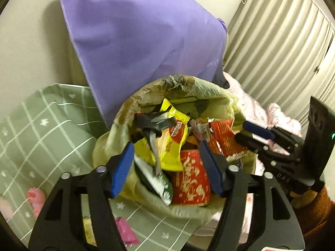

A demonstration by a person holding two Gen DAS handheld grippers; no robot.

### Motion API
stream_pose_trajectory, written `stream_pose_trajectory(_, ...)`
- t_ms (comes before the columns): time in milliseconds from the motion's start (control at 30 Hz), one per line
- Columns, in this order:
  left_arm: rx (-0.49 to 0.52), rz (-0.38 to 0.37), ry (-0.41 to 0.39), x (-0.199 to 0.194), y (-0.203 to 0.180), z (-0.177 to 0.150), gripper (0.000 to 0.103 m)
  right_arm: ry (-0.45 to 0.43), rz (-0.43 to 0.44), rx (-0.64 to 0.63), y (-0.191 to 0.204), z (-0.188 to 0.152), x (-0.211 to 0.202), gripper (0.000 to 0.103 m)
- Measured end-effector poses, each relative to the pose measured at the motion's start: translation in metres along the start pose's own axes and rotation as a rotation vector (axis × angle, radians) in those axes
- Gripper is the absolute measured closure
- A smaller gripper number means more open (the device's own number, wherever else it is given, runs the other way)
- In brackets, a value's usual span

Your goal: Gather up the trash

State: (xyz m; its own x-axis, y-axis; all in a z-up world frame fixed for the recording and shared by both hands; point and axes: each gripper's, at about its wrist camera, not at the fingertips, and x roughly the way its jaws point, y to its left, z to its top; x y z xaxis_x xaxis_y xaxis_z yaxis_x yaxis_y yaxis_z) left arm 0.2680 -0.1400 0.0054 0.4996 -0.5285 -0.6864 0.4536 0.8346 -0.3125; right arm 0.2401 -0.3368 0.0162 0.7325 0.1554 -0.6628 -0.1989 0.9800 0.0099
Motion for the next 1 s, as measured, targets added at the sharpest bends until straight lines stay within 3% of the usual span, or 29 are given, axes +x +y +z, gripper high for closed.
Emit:
stream_pose_trajectory(200, -0.004, 0.168, -0.12, -0.067, -0.003, -0.045, 0.022, -0.084, 0.007, 0.056, 0.022, -0.01, -0.033, 0.061)
stream_pose_trajectory(467, -0.042, 0.434, -0.21, -0.16, -0.002, -0.144, 0.022, -0.111, 0.089, 0.026, 0.096, -0.047, -0.079, 0.061)
stream_pose_trajectory(833, -0.055, 0.6, -0.262, -0.213, -0.013, -0.196, 0.022, -0.103, 0.133, 0.02, 0.158, -0.094, -0.113, 0.061)
stream_pose_trajectory(1000, -0.114, 0.582, -0.276, -0.231, -0.003, -0.207, 0.023, -0.093, 0.132, 0.004, 0.174, -0.102, -0.119, 0.061)
